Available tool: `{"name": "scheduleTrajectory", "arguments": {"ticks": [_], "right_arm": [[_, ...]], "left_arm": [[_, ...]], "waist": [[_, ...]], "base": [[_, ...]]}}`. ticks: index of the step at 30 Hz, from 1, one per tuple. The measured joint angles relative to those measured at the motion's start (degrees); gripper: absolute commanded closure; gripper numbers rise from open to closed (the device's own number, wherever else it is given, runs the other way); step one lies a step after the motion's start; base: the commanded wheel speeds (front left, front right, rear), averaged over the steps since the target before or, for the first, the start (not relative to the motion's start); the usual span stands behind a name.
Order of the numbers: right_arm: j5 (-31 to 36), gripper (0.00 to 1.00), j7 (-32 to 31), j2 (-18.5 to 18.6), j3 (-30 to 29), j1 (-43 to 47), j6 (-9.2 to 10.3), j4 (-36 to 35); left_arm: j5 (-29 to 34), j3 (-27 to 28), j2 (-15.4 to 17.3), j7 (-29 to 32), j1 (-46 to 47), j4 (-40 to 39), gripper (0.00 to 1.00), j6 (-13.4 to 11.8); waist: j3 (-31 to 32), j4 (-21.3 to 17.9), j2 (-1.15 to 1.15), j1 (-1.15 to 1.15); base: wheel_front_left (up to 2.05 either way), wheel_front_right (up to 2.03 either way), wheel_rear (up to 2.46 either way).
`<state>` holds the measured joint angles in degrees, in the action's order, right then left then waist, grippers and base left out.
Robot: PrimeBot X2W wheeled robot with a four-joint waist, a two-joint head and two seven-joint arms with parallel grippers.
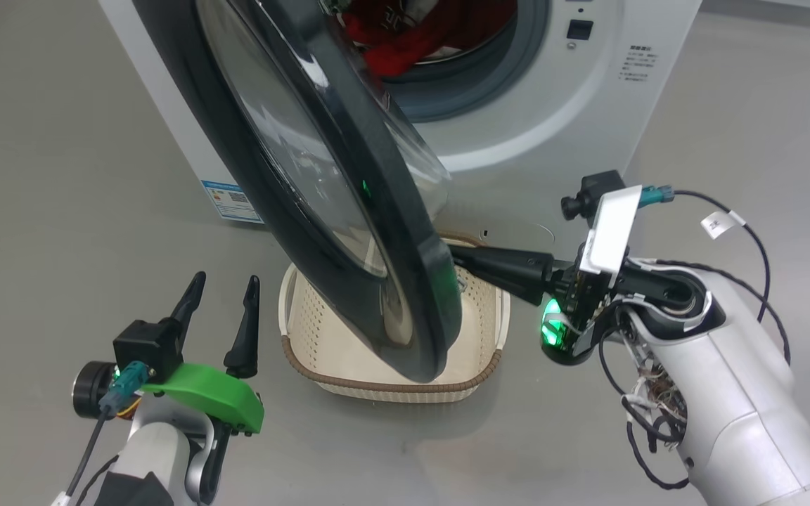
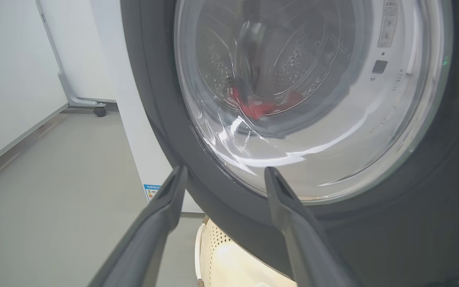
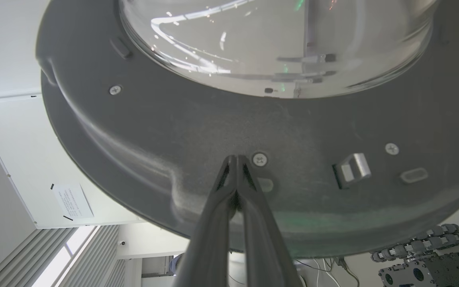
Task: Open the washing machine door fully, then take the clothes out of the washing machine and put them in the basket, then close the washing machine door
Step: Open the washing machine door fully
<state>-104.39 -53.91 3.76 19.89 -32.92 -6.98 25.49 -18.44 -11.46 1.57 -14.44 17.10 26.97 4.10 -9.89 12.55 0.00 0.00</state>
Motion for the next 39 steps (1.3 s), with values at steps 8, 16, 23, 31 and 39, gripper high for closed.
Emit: {"name": "scheduleTrajectory", "arguments": {"ticks": [8,16,23,31,39], "right_arm": [[-2.4,1.0,0.1,0.0,3.4,3.3,0.0,-2.5],[-3.6,1.0,1.6,0.0,5.7,5.3,0.0,-4.0],[-4.7,1.0,3.5,0.1,7.8,5.6,0.0,-5.0],[-5.5,1.0,4.9,0.1,9.7,5.6,0.0,-6.0],[-6.0,1.0,5.8,0.1,12.0,5.6,0.0,-6.6]], "left_arm": [[0.0,-0.4,0.0,0.0,-1.3,0.8,0.0,0.0],[0.0,-0.9,0.0,0.0,-1.6,1.2,0.0,0.0],[-0.1,-1.4,0.0,0.0,-1.9,1.5,0.0,0.0],[-0.2,-1.9,0.0,0.0,-1.9,1.4,0.0,0.0],[-0.2,-1.4,0.0,0.0,-1.9,0.6,0.0,-0.3]], "waist": [[1.7,2.3,0.0,0.0],[2.6,4.9,0.0,0.0],[2.9,7.2,0.0,0.0],[2.4,9.6,0.0,0.0],[2.2,10.5,0.0,0.0]], "base": [[0.0,0.0,0.0],[0.0,0.0,0.0],[0.0,0.0,0.0],[0.0,0.0,0.0],[0.0,0.0,0.0]]}}
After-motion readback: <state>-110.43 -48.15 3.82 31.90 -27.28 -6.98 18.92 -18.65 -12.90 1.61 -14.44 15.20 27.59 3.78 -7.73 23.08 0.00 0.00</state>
